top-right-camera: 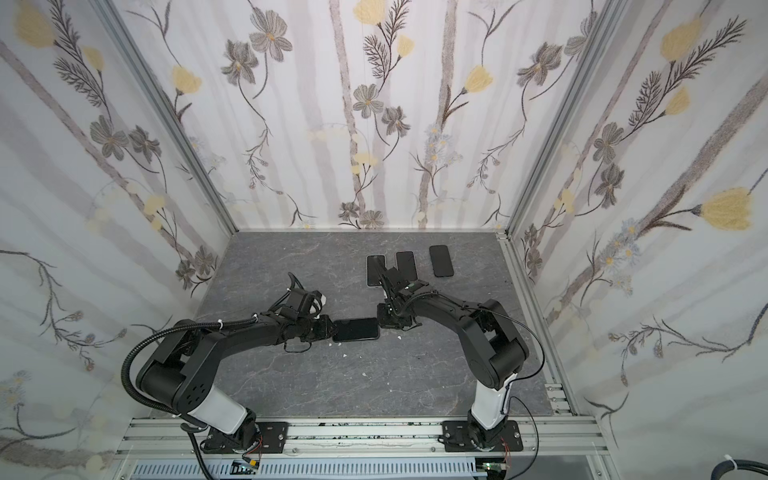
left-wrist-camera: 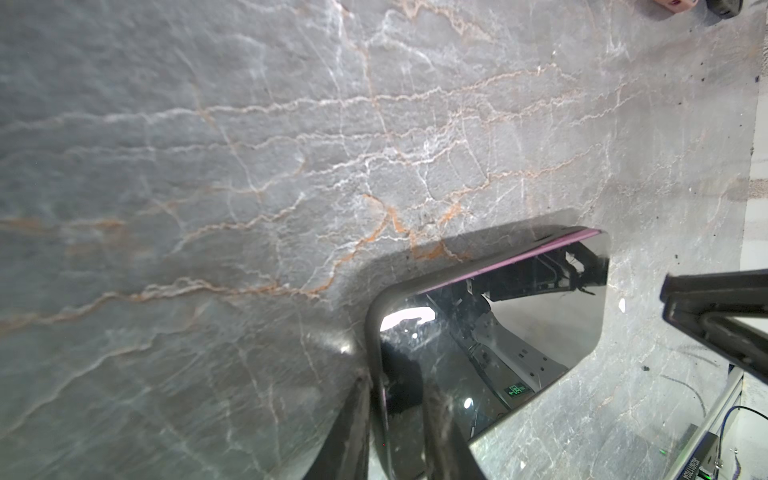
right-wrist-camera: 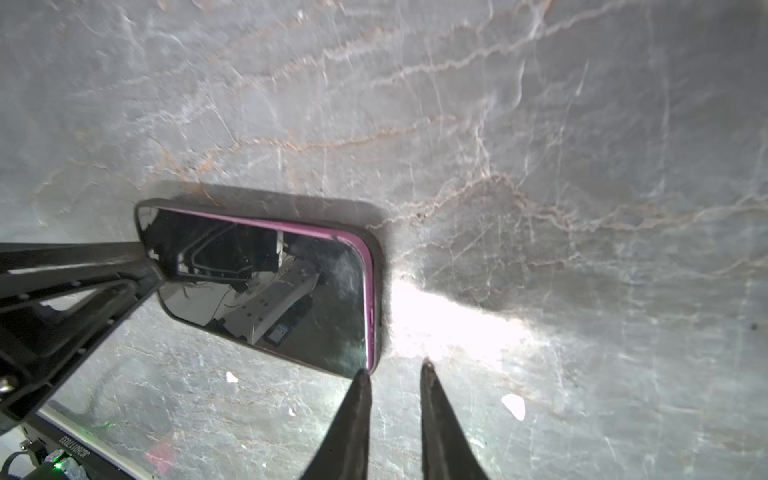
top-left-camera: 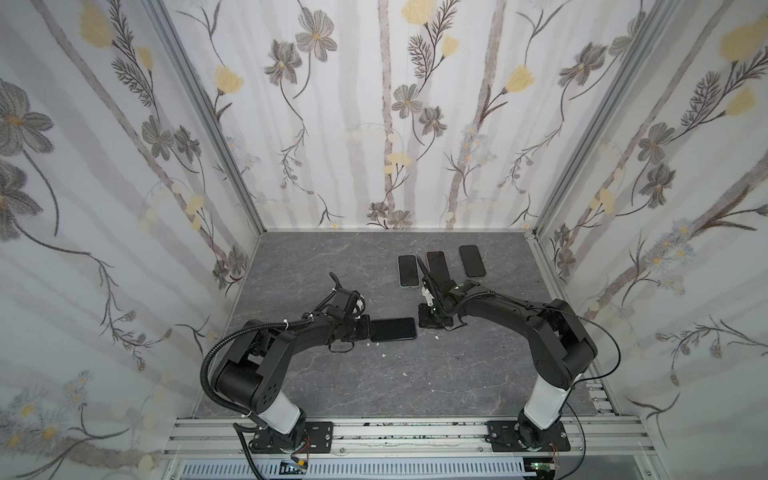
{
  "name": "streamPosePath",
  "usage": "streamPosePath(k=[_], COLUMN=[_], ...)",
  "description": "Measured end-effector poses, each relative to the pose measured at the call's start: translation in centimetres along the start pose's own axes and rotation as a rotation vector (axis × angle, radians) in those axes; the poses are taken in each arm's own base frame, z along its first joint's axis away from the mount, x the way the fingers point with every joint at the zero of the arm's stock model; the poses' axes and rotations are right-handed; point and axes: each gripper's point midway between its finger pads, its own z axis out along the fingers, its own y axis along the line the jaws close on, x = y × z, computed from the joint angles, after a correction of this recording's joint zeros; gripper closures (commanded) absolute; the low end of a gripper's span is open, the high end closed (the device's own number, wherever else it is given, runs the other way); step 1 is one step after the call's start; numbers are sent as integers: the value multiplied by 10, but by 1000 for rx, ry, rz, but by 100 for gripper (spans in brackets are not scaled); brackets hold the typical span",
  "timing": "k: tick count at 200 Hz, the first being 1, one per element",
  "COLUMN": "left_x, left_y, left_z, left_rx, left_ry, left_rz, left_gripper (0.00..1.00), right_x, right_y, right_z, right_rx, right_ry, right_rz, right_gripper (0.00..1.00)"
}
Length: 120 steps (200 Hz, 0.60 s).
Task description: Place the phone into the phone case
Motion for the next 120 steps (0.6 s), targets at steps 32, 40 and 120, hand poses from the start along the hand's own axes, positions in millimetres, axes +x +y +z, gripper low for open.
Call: streamPosePath(k=[32,40,120], left_x=[0,0,0], left_y=[1,2,2], left_z=[-1,-2,-2], left_rx=[-8,-9,-9], left_ry=[-1,-1,-1], left_rz=[0,0,0], left_gripper=[74,74,74], right_x=[4,4,11], right_y=[2,7,15], right_z=[7,8,24], right_rx=[2,-5,-25], right_ry=[27,27,81], right_rz=[-14,-22,-32], right_gripper=[82,82,90])
